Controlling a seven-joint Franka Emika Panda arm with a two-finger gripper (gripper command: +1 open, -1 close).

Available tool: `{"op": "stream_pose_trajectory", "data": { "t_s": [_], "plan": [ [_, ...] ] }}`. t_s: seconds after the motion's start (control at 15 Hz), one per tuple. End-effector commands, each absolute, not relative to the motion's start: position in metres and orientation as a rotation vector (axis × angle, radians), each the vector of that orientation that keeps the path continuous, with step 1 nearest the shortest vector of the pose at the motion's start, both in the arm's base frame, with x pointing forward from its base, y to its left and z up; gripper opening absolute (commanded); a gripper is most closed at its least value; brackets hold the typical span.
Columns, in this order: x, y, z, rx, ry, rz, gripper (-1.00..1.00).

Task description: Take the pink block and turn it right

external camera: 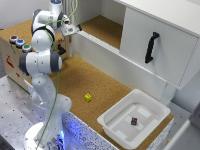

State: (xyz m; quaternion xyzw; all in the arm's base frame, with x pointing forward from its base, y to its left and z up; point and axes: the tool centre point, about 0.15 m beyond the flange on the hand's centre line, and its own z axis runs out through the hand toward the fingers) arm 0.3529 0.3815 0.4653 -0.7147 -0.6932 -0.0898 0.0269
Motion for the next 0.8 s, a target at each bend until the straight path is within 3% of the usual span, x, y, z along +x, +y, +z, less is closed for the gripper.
{"op": "stream_pose_trajectory", "data": {
  "t_s": [0.0, 0.73],
  "plan": [
    [0.350, 0.422, 0.472, -1.967, -2.410, -0.083, 1.00],
    [0.327, 0.465, 0.449, -1.776, -2.542, -0.027, 1.00]
  ]
}}
